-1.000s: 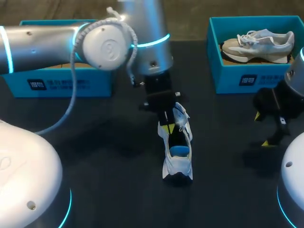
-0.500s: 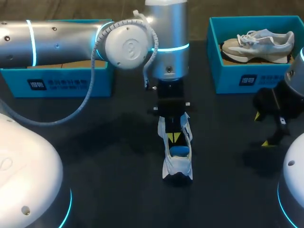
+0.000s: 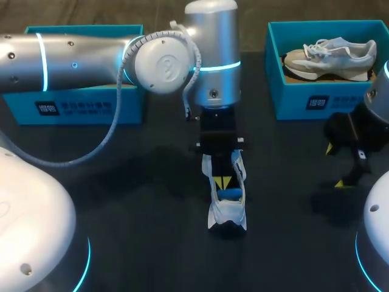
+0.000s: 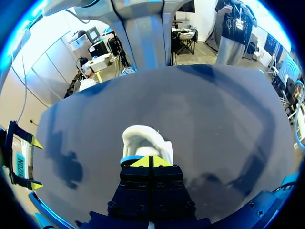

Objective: Take the shoe out of the shoebox, open the shoe tongue, remove and reinsert the insole, then place the shoe into the shoebox

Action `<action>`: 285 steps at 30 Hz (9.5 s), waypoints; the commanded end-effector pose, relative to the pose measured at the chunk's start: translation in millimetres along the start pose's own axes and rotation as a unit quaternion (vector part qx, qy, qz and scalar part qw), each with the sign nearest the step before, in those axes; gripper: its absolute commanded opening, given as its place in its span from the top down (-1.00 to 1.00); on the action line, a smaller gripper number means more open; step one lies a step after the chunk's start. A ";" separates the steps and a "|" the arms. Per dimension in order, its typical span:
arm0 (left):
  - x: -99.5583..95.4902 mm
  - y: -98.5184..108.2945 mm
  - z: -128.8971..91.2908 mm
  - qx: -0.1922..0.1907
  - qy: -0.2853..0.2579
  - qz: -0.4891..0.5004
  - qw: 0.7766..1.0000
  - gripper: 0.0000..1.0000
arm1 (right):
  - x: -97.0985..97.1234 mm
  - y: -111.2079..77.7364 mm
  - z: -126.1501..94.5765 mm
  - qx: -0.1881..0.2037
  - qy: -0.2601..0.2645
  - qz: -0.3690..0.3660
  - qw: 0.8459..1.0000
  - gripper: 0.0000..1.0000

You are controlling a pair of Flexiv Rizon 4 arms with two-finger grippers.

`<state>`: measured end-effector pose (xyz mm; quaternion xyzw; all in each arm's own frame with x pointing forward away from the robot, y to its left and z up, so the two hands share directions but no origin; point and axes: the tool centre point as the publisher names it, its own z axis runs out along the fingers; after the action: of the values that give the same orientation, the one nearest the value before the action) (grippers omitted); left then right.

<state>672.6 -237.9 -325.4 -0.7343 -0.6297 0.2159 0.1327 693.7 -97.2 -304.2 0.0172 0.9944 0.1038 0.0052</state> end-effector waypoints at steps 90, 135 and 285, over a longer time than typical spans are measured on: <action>2.0 7.3 44.8 0.003 0.017 0.017 1.000 1.00 | 1.5 -0.1 0.1 0.001 -0.001 0.001 1.000 -1.00; -12.5 13.5 60.3 -0.070 0.020 0.060 0.996 1.00 | 1.5 -0.1 0.1 0.001 -0.001 0.001 1.000 -1.00; -7.2 24.1 84.2 -0.124 0.010 0.052 0.991 1.00 | 1.5 -0.1 0.1 0.001 -0.001 0.001 1.000 -1.00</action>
<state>647.2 -260.4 -407.0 -0.7793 -0.6096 0.1387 0.0445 693.3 -97.6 -304.0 0.0174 0.9943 0.1046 0.0055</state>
